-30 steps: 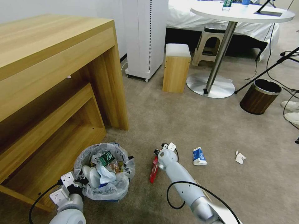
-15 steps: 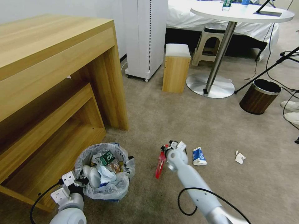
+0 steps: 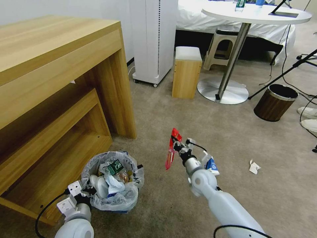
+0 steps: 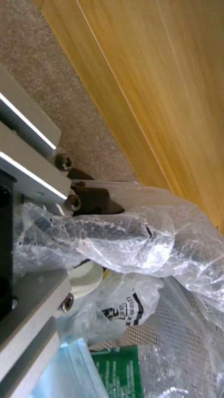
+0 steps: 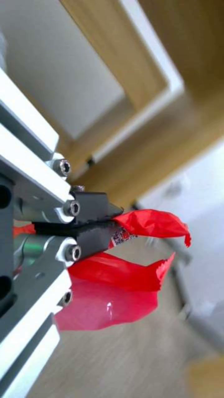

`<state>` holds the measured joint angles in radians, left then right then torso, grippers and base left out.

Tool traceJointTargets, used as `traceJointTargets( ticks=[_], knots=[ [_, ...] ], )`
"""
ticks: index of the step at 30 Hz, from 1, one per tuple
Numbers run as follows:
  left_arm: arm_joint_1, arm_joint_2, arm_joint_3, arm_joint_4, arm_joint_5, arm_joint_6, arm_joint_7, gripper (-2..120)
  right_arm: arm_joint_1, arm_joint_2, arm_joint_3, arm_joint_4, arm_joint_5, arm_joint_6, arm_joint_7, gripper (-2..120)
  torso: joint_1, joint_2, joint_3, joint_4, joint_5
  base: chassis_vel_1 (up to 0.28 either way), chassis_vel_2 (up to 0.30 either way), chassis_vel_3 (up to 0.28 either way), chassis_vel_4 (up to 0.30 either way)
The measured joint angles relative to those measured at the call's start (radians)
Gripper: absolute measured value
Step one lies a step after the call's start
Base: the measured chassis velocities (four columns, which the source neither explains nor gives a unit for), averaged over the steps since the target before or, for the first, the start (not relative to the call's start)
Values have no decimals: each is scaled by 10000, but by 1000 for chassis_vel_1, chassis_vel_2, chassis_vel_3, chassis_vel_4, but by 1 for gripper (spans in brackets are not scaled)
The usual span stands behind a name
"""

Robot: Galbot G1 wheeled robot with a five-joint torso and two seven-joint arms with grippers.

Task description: Pick up the trash bin and place the garbage on the floor into it.

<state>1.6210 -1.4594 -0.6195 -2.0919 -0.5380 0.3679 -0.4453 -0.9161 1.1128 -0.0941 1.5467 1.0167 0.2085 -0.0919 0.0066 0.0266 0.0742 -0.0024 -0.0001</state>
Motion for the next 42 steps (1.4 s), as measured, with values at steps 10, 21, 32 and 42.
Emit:
traceJointTargets(
  ticks=[10, 21, 32, 42],
  knots=[
    [50, -6, -25, -147, 19, 0, 4, 1, 1632, -1136, -2127, 1960, -545, 425, -184, 0, 0, 0, -1, 1, 0, 0, 0, 0, 0],
    [-57, -70, 7, -215, 4, 64, -2, 1, 4241, -898, -5215, 2354, -513, 527, 19, 0, 1, 1, 0, 3, -1, 0, 0, 0, 0],
    [-10, -123, -24, -491, -17, 101, -13, 1, 5424, 900, -6955, 687, -708, 671, 124, 0, 1, 0, 0, 3, 0, 0, 0, 0, 0],
    [-15, -113, -76, -530, -60, 111, -19, 1, 5230, 1236, -7686, 441, -1013, 735, 327, 0, 1, 1, 0, 2, 0, 0, 0, 0, 0]
  ],
)
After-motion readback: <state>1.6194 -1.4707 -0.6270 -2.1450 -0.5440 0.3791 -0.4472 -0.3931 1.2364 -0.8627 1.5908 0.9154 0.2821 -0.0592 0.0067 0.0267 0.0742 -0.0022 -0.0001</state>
